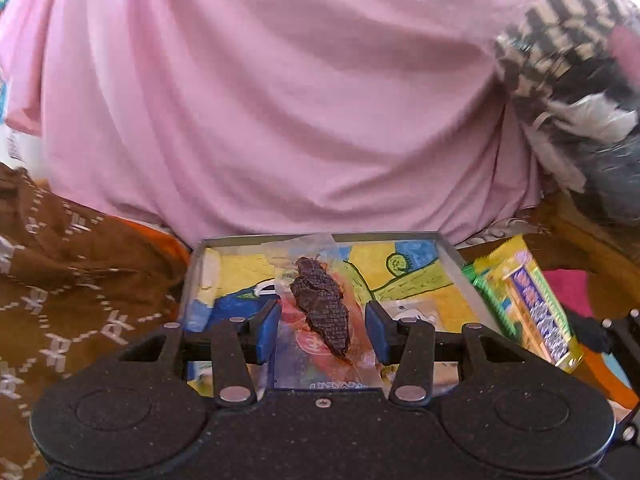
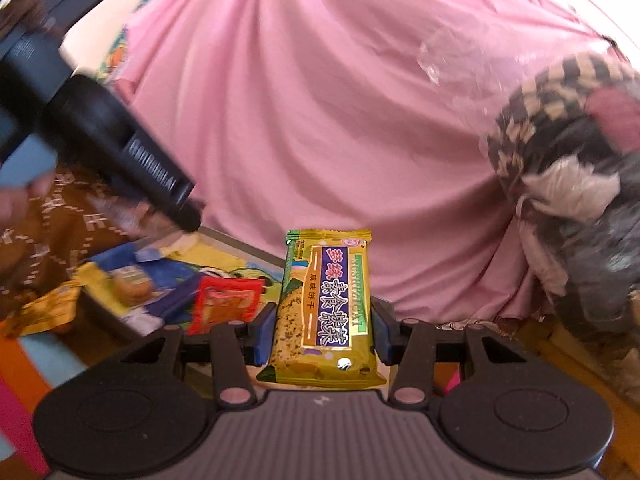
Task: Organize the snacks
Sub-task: 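Lift and carry the snack bar with the right tool while the left carries the meat packet to the tray, then open the right tool to drop the snack bar in the tray while the left releases the meat packet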
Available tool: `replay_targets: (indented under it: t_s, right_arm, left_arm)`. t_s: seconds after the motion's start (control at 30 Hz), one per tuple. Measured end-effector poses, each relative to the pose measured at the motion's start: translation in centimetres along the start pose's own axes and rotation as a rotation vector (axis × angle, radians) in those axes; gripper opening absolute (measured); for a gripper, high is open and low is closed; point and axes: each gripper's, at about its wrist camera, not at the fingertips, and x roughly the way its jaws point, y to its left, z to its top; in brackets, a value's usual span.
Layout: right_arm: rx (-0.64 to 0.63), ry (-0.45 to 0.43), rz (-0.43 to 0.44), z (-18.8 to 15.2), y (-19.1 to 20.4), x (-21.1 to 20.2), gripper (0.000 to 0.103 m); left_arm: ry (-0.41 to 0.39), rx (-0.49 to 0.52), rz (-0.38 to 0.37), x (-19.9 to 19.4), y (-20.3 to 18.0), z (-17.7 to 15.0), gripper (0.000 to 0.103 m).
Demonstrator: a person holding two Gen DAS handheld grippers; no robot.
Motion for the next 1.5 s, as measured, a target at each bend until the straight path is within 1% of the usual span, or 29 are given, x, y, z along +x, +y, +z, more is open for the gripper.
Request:
replay_targets:
  t_s: [0.07,0.13,0.2,0.27,0.37,0.47,0.57,0.6,0.63,0.83,0.9,0.93,0.97,1.0,1.03,1.07,1.1,1.13,1.23,1.27,1.3,1.4,1.5]
  right_arm:
    - [0.025,0.01,-0.019,-0.4,-0.7,1.6,0.053]
    - [0.053,0.035,-0.037,-0.8,-1.5,3.1,0.053]
    - [0.072,0.06,-0.056,-1.3,-2.2,4.4,0.053]
    - [0.086,0.09,-0.068,-1.8,-2.8,5.6,0.053]
    - [0.116,0.133,-0.074,-2.7,-3.3,7.3,0.053]
    - [0.158,0.166,-0.05,-3.3,-3.4,8.3,0.053]
    - [0.152,0.187,-0.029,-3.7,-2.8,8.8,0.052]
    - [0.149,0.191,-0.025,-3.8,-2.7,8.9,0.048]
    - [0.147,0.195,-0.021,-3.9,-2.6,9.0,0.046]
    - [0.166,0.212,-0.022,-4.2,-2.6,9.7,0.047]
    - [0.168,0.21,-0.026,-4.1,-2.6,9.8,0.048]
    - [0.169,0.209,-0.027,-4.2,-2.6,9.7,0.051]
    - [0.172,0.209,-0.032,-4.2,-2.6,9.5,0.057]
    - [0.176,0.209,-0.036,-4.1,-2.7,9.4,0.066]
    - [0.18,0.209,-0.038,-4.1,-2.7,9.3,0.071]
    - [0.184,0.208,-0.04,-4.1,-2.7,9.1,0.079]
    - [0.186,0.204,-0.043,-4.0,-2.7,8.8,0.084]
    - [0.188,0.2,-0.044,-4.0,-2.7,8.5,0.085]
    - [0.181,0.188,-0.047,-3.6,-2.6,7.6,0.092]
    - [0.178,0.182,-0.051,-3.4,-2.5,7.3,0.096]
    - [0.178,0.174,-0.056,-3.2,-2.5,6.9,0.099]
    - [0.182,0.151,-0.056,-2.5,-2.4,5.5,0.103]
    - [0.179,0.143,-0.055,-2.0,-2.3,4.1,0.103]
  left_arm:
    - [-0.003,-0.001,-0.001,2.3,-0.3,-0.5,0.048]
    - [0.005,-0.031,-0.004,4.4,-0.4,-1.0,0.048]
    - [0.014,-0.052,-0.013,6.0,-0.5,-1.5,0.048]
    - [0.018,-0.046,-0.016,7.2,-0.7,-2.1,0.048]
    - [0.031,-0.032,-0.025,8.4,-1.1,-2.8,0.048]
    - [0.051,-0.022,-0.046,9.6,-1.4,-3.3,0.048]
    - [0.06,-0.02,-0.046,10.5,-1.5,-3.7,0.048]
    - [0.061,-0.025,-0.045,10.7,-1.4,-3.7,0.049]
    - [0.061,-0.031,-0.046,10.9,-1.2,-3.9,0.049]
    - [0.074,-0.057,-0.03,11.6,-0.6,-4.5,0.049]
    - [0.076,-0.06,-0.027,11.7,-0.4,-4.5,0.05]
    - [0.076,-0.059,-0.019,11.6,-0.5,-4.5,0.05]
    - [0.077,-0.063,-0.014,11.6,-0.5,-4.5,0.05]
    - [0.08,-0.07,-0.01,11.5,-0.5,-4.4,0.053]
    - [0.084,-0.078,-0.006,11.4,-0.4,-4.4,0.057]
    - [0.088,-0.086,-0.003,11.3,-0.4,-4.3,0.058]
    - [0.086,-0.094,0.004,11.0,-0.3,-4.3,0.062]
    - [0.085,-0.102,0.01,10.8,-0.3,-4.2,0.067]
    - [0.079,-0.131,0.015,9.8,0.1,-4.1,0.076]
    - [0.076,-0.138,0.016,9.4,0.2,-4.1,0.078]
    - [0.071,-0.143,0.019,8.9,0.3,-4.1,0.082]
    - [0.045,-0.145,0.024,7.0,0.5,-4.1,0.086]
    - [0.041,-0.133,0.026,5.1,0.6,-4.2,0.093]
